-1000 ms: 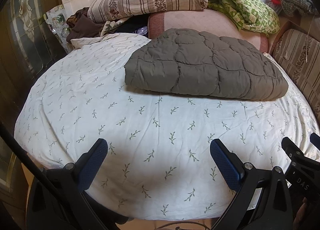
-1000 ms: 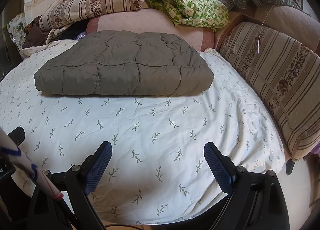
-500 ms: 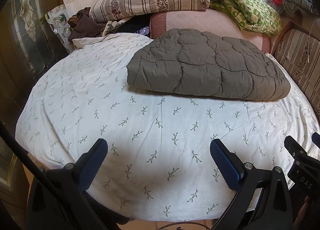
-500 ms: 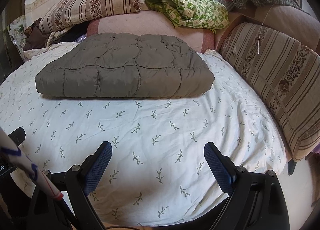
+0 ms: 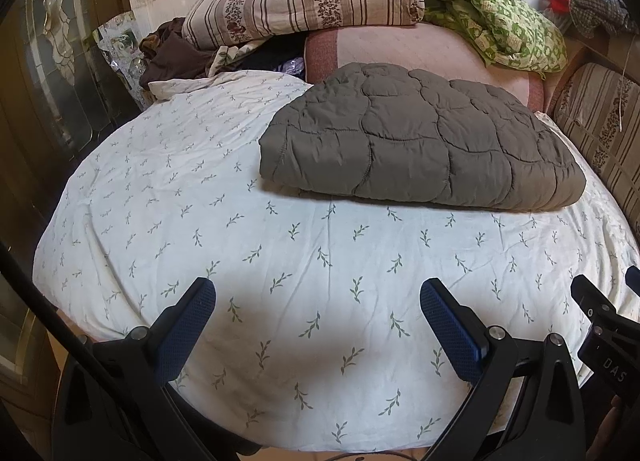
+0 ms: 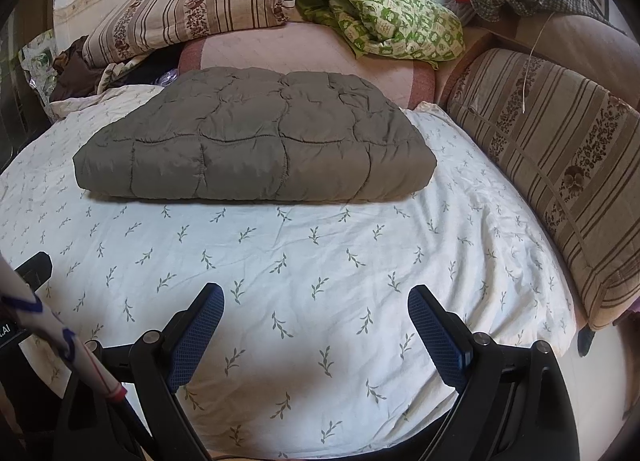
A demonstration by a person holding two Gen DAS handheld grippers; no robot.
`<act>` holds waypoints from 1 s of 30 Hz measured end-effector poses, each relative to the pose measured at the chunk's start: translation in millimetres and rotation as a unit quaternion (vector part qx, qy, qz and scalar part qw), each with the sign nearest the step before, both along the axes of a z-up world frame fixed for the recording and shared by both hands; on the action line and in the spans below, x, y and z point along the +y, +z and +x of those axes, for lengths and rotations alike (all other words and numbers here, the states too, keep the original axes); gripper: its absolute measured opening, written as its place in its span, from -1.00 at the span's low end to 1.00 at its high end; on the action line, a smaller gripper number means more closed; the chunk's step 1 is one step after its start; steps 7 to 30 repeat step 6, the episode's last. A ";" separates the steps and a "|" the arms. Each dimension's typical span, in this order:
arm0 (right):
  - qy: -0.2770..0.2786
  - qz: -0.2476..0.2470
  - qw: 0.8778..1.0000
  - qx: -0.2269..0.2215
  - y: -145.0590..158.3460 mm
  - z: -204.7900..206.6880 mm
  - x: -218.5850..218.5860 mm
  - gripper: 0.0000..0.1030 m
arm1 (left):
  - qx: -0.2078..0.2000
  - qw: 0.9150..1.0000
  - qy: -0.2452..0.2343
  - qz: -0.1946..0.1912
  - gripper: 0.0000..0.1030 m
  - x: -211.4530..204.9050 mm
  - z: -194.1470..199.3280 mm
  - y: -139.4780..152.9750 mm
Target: Fold large clothes
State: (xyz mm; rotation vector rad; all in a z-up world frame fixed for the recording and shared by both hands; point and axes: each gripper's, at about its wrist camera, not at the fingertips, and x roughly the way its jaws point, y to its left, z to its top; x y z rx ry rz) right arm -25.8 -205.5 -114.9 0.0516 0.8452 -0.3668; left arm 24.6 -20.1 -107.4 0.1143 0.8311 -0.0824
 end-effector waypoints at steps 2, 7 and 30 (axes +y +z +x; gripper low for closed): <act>0.003 -0.001 1.000 -0.001 0.5 1.2 1.0 0.86 | -0.003 1.000 -0.002 0.001 0.98 -1.0 2.2 1.3; 0.010 -0.002 1.000 0.000 1.0 6.2 3.9 0.86 | -0.008 1.000 -0.007 0.000 0.98 -3.1 3.9 4.1; 0.010 -0.002 1.000 0.000 1.0 6.2 3.9 0.86 | -0.008 1.000 -0.007 0.000 0.98 -3.1 3.9 4.1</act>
